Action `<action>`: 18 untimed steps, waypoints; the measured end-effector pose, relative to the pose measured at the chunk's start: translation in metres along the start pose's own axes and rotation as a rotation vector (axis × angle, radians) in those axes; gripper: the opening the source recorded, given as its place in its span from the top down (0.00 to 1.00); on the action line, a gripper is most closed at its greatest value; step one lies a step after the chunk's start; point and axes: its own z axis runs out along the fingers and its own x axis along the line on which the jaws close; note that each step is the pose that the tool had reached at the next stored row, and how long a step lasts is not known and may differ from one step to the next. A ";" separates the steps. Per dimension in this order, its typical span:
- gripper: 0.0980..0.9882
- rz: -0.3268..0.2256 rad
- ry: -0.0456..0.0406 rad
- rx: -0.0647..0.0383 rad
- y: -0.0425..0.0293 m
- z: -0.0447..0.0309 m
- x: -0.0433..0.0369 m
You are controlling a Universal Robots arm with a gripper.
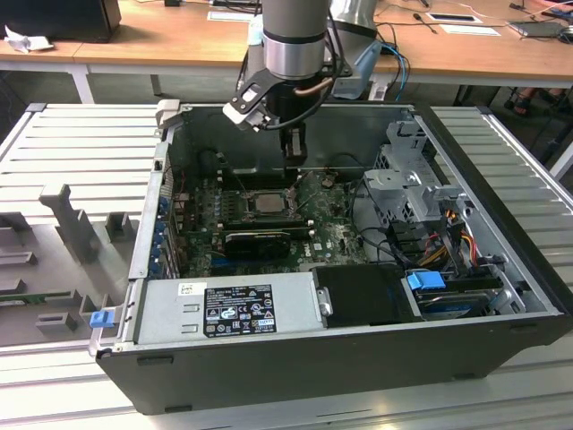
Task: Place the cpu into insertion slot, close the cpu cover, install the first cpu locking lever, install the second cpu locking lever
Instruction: 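Close the cpu cover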
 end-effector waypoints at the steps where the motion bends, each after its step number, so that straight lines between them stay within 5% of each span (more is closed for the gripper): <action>1: 0.99 0.000 0.0000 0.000 0.0011 0.0001 0.0000; 18: 0.99 0.000 -0.0002 0.009 0.0258 0.0015 0.0006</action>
